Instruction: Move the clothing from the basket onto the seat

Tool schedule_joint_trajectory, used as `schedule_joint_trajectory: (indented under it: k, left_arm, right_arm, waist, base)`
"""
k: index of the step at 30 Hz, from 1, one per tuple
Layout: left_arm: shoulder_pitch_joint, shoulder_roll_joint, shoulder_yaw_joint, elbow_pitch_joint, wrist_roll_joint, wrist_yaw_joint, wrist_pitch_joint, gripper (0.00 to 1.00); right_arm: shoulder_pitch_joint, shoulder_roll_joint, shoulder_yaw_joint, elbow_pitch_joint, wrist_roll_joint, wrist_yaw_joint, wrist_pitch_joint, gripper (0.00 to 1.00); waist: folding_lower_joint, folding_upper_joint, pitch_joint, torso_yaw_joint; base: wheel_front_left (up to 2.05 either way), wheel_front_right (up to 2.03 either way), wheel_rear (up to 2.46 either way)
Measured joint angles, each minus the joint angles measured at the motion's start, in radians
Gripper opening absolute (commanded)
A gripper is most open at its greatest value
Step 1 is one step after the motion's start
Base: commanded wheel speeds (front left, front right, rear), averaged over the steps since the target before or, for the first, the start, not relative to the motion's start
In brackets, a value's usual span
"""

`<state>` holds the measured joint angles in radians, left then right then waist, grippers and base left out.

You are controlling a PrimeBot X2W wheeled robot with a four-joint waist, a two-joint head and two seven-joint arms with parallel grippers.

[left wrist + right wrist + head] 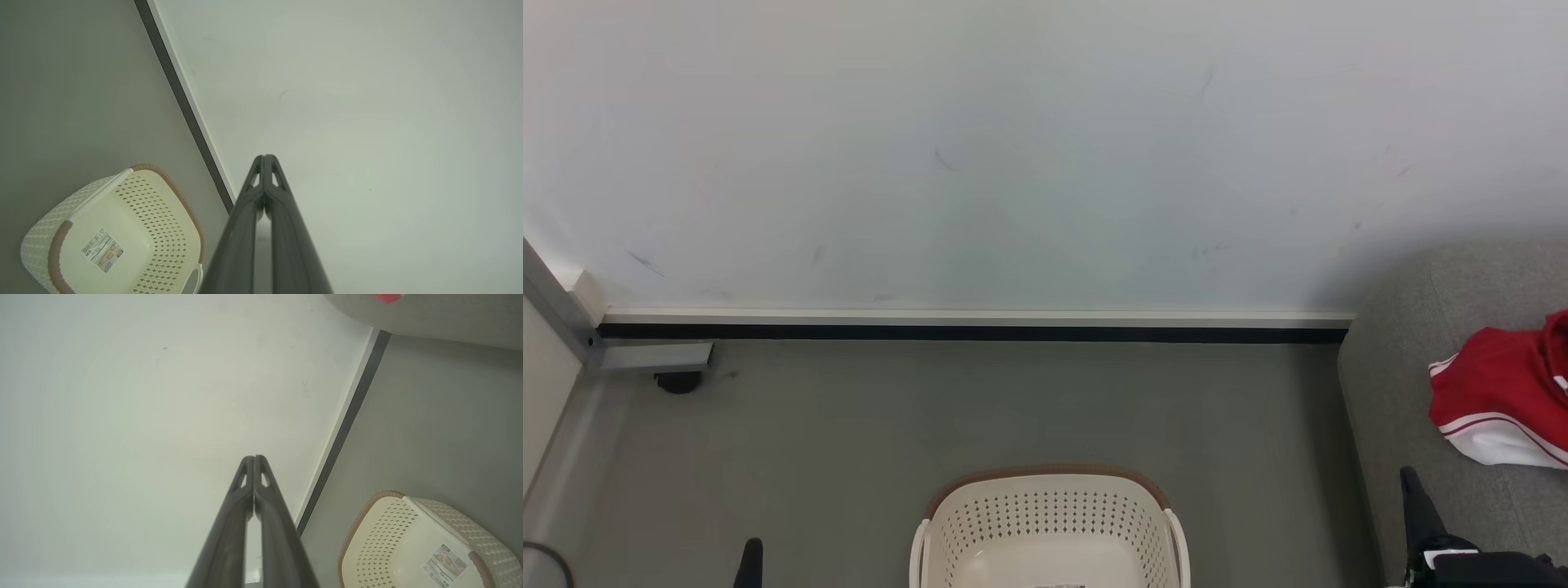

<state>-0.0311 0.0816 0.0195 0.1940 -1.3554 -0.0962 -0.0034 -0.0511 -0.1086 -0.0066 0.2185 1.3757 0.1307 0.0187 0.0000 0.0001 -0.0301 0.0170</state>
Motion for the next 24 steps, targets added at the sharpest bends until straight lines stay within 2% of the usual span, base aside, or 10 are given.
schedule_joint_trajectory:
  k: [24]
  left_arm:
    - [-0.037, -0.009, 0.031, 0.022, -0.178, -0.023, 0.043, 0.0]
  right_arm:
    - [-0.041, 0.011, -0.047, 0.022, 0.177, 0.0, 0.052, 0.0]
  waist:
    - [0.0, 0.0, 0.02, -0.01]
  base:
    - [0.0, 0.0, 0.0]
